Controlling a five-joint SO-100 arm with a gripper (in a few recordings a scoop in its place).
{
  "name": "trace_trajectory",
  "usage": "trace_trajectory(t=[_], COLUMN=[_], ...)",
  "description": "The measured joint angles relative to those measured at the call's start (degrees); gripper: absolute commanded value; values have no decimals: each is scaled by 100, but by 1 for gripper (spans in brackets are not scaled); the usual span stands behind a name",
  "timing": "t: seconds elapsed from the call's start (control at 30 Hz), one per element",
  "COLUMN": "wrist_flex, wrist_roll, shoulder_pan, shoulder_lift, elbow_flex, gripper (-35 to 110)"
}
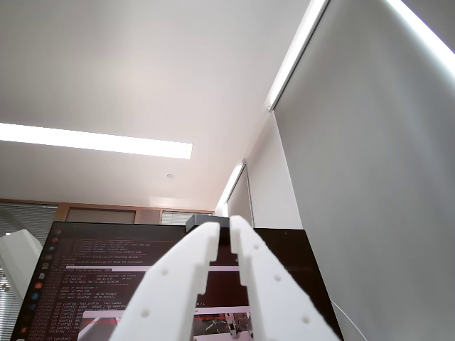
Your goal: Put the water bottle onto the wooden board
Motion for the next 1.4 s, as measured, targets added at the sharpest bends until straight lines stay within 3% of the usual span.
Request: trace_trajectory(t=[0.27, 0.37, 0.67, 0.9, 1.13, 1.4], wrist_flex=[211, 826, 4500, 6126, 8499, 10907], wrist_roll=[-132, -343, -422, -580, -545, -193], shoulder_pan=[0, 0, 0, 0, -35, 132], shoulder_lift=[0, 0, 0, 9, -79, -2698], elbow_flex=[0, -220, -3023, -4482, -6601, -10767], gripper=[8, 8, 10, 9, 9, 9])
